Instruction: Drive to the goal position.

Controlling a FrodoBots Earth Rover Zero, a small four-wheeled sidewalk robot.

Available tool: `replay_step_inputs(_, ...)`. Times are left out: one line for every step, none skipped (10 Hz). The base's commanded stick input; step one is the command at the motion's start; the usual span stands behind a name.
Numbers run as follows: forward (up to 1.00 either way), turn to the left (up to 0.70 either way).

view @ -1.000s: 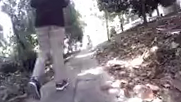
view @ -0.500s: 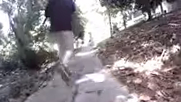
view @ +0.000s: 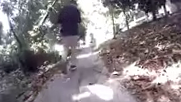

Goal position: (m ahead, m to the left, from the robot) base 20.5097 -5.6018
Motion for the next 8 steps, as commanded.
replay_step_inputs(1.00, -0.38)
replay_step_inputs(1.00, -0.37)
replay_step_inputs(1.00, 0.00)
replay_step_inputs(1.00, 0.00)
replay_step_inputs(1.00, 0.00)
replay_step_inputs(1.00, 0.00)
replay_step_inputs(1.00, 0.00)
replay_step_inputs(1.00, 0.00)
